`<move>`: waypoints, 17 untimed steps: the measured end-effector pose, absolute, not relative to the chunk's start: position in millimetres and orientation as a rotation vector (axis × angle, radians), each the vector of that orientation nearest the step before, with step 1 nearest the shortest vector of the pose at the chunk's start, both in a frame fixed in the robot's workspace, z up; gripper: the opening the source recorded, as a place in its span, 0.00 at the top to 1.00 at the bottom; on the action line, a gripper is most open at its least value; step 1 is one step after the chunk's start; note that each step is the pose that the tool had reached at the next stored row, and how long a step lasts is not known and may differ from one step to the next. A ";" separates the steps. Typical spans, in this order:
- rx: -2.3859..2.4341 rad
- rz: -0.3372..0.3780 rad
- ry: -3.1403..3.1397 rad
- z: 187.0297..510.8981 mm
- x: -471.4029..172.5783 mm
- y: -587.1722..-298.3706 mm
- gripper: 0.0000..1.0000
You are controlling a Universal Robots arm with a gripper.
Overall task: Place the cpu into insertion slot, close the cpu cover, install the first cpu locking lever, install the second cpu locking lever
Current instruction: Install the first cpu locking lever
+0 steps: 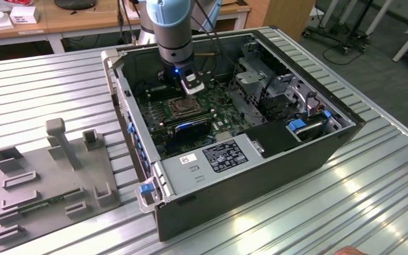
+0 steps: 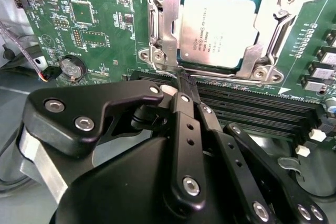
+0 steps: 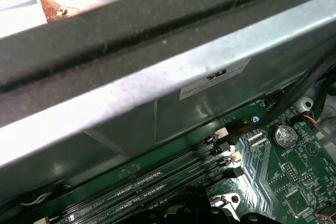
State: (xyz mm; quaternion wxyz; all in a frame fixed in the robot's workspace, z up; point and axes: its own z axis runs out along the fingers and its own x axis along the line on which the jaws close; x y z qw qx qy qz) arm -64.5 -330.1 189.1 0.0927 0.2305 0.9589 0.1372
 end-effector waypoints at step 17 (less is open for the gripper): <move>0.684 0.410 2.846 190.3 -64.5 -329.8 0.89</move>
